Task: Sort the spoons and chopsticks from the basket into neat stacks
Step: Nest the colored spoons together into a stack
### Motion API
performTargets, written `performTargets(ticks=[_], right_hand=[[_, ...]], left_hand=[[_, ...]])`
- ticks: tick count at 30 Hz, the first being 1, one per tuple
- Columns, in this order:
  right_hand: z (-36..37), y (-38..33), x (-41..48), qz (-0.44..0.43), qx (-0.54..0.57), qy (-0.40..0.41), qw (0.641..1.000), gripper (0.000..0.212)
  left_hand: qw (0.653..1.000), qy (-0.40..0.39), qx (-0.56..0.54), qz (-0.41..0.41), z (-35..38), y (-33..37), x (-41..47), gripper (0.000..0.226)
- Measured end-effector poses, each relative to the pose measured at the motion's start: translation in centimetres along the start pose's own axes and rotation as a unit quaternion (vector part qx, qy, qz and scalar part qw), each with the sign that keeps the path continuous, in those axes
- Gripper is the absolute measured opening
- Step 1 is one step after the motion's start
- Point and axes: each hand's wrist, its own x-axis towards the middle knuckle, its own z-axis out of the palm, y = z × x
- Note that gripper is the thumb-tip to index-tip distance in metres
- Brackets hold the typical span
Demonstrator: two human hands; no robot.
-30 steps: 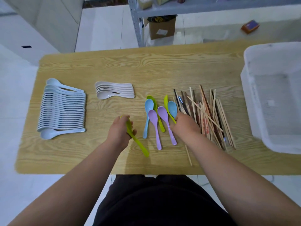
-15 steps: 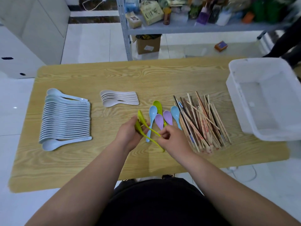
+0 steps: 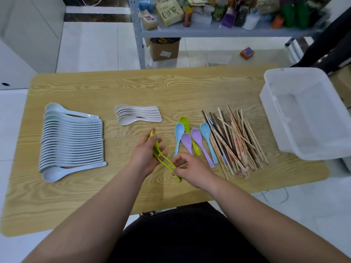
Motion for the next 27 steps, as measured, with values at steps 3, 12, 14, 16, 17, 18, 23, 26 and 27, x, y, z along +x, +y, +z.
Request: performTargets(ticks=[3,12,14,16,17,18,23,26,27], right_hand=[[-1.8,-0.1,1.5,0.009,-0.019,-0.054,0.998,0.012],[-8.8,-0.7,14.4,-0.1,-0.215,0.104,0.966,0.043],[-9.3,-0.8,17.4,-0.083,-0.286,0.052,0.953,0.053],[-9.2,-0.6,19.1,-0.073,-0.313,-0.007,0.947,0.054],[-9.1,-0.5,19.6,-0.076,-0.315,-0.02,0.946,0.05],[-8.9,-0.2,19.8,-0.078,-0.312,-0.022,0.947,0.045],[-9.3,0.2,18.7,-0.082,-0.241,0.05,0.966,0.032],[-10.5,-1.3,16.9,-0.098,-0.176,0.096,0.975,0.025],[-11.0,-2.1,16.1,-0.111,-0.163,0.11,0.974,0.024]], left_hand=[[1.0,0.013,0.014,0.015,0.3,0.1,0.8,0.031],[0.992,0.125,0.008,-0.007,0.8,-0.1,1.9,0.023],[0.991,0.134,-0.001,-0.005,1.0,-0.2,1.8,0.026],[0.99,0.139,-0.005,-0.005,1.4,-0.3,1.7,0.029],[0.99,0.141,-0.01,-0.005,1.6,-0.3,1.6,0.031],[0.99,0.143,-0.015,-0.005,1.7,-0.3,1.5,0.032],[0.992,0.127,-0.02,-0.01,1.4,-0.1,0.8,0.033],[0.994,0.108,0.005,-0.001,0.9,0.4,0.4,0.033],[0.995,0.1,0.013,0.005,0.9,0.6,0.2,0.033]])
